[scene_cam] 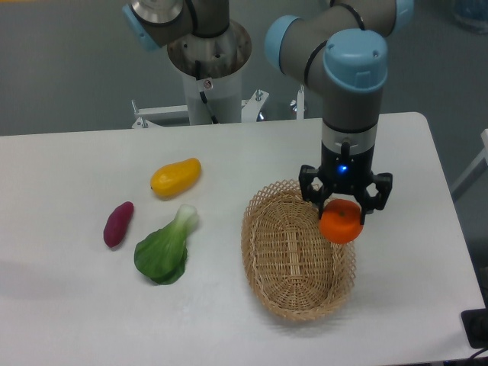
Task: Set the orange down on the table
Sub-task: 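Lift the held orange up out of the wicker basket with the gripper, then carry the orange past the basket rim toward the bok choy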
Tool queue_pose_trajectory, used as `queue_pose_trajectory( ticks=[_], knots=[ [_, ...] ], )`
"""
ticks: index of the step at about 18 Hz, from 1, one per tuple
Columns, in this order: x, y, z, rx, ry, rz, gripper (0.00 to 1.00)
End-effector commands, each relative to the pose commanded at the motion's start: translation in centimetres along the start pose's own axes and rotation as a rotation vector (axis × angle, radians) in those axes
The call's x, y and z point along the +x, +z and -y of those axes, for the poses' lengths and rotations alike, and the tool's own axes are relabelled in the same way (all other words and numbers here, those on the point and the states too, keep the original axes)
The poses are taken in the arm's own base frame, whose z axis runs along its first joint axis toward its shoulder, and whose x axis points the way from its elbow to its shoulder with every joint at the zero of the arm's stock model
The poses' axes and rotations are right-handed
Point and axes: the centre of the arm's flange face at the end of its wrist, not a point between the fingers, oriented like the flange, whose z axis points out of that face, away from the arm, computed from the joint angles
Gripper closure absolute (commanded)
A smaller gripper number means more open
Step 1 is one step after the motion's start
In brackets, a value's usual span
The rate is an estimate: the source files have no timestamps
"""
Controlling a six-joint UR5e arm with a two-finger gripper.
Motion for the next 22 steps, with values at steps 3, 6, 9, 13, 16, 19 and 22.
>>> queue_pose_trajectory(
  ticks=[3,6,9,13,16,19,22],
  knots=[
    [3.4,1.2,1.7,-0.007,-0.069,-0.019,0.30],
    [7.8,3.6,3.8,-0.004,-0.126,-0.041,0.30],
    [12.3,6.7,5.8,-0.002,-0.103,-0.057,0.30],
    [17.3,10.5,7.3,-0.021,-0.033,-0.087,0.30],
    [19.5,12.5,7.9,-0.030,0.002,-0.106,0.30],
    [22.3,15.0,8.1,-0.061,0.035,-0.127,0.30],
    [23.3,15.9,8.2,-0.072,0.048,-0.134,0.28]
  ],
)
